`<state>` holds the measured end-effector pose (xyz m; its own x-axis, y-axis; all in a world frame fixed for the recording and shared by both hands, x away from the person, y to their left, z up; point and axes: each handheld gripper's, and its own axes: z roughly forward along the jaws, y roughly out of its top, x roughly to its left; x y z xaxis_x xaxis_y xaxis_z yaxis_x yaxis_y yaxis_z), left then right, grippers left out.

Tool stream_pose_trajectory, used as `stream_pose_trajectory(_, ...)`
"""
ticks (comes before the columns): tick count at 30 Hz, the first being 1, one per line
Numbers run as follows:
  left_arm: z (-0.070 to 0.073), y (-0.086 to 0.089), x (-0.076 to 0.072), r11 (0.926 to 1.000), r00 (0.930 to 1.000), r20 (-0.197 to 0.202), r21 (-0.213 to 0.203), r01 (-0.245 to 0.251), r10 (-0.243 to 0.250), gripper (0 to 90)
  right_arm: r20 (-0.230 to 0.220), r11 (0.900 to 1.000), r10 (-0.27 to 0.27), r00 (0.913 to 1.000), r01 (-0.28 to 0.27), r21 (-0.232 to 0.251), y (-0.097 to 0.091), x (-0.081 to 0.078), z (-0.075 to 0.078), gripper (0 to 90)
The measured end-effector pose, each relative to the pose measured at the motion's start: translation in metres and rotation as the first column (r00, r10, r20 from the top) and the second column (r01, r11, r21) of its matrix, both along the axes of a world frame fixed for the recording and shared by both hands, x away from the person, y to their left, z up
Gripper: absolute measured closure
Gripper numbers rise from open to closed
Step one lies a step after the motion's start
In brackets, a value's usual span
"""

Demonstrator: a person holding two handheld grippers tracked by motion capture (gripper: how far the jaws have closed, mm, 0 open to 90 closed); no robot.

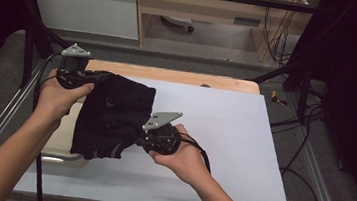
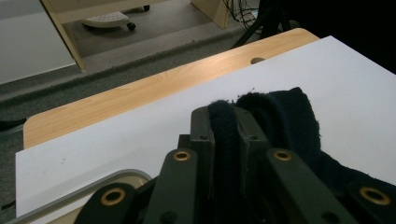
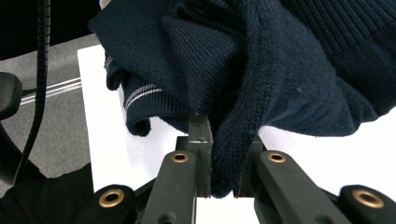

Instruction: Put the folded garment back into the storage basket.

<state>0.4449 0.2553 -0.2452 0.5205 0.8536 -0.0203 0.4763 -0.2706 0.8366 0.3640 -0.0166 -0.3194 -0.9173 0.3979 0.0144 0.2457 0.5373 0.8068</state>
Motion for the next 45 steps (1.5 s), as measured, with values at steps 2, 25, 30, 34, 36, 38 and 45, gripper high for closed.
stream_pose_trajectory(2, 0.000, 0.003, -0.001, 1.0000, 1.0000, 0.003, -0.003, -0.005, 0.005, 79.4, -0.001, 1.0000, 0.003, 1.0000, -0.003, -0.001, 0.003, 0.001, 0.000, 81.6)
stream_pose_trajectory(25, 0.003, 0.041, -0.010, 0.9987, 0.9986, 0.019, -0.011, -0.049, 0.049, 79.4, 0.006, 0.9993, 0.037, 0.9993, -0.037, 0.002, 0.041, 0.005, 0.003, 81.6)
stream_pose_trajectory(30, 0.002, 0.046, -0.011, 0.9983, 0.9981, 0.019, -0.013, -0.058, 0.058, 79.4, 0.005, 0.9991, 0.043, 0.9991, -0.043, 0.005, 0.046, 0.006, 0.002, 81.6)
stream_pose_trajectory(34, 0.001, 0.049, -0.013, 0.9980, 0.9979, 0.020, -0.015, -0.062, 0.062, 79.4, 0.005, 0.9989, 0.047, 0.9989, -0.047, 0.007, 0.050, 0.006, 0.001, 81.6)
stream_pose_trajectory(36, 0.001, 0.051, -0.013, 0.9979, 0.9978, 0.019, -0.015, -0.063, 0.064, 79.4, 0.004, 0.9988, 0.048, 0.9988, -0.048, 0.009, 0.052, 0.006, 0.001, 81.6)
stream_pose_trajectory(38, 0.001, 0.053, -0.013, 0.9976, 0.9975, 0.019, -0.015, -0.067, 0.067, 79.4, 0.003, 0.9986, 0.052, 0.9987, -0.052, 0.008, 0.054, 0.007, 0.001, 81.6)
stream_pose_trajectory(45, 0.002, 0.059, -0.015, 0.9971, 0.9969, 0.024, -0.015, -0.075, 0.075, 79.4, 0.002, 0.9984, 0.055, 0.9985, -0.055, 0.014, 0.060, 0.008, 0.000, 81.6)
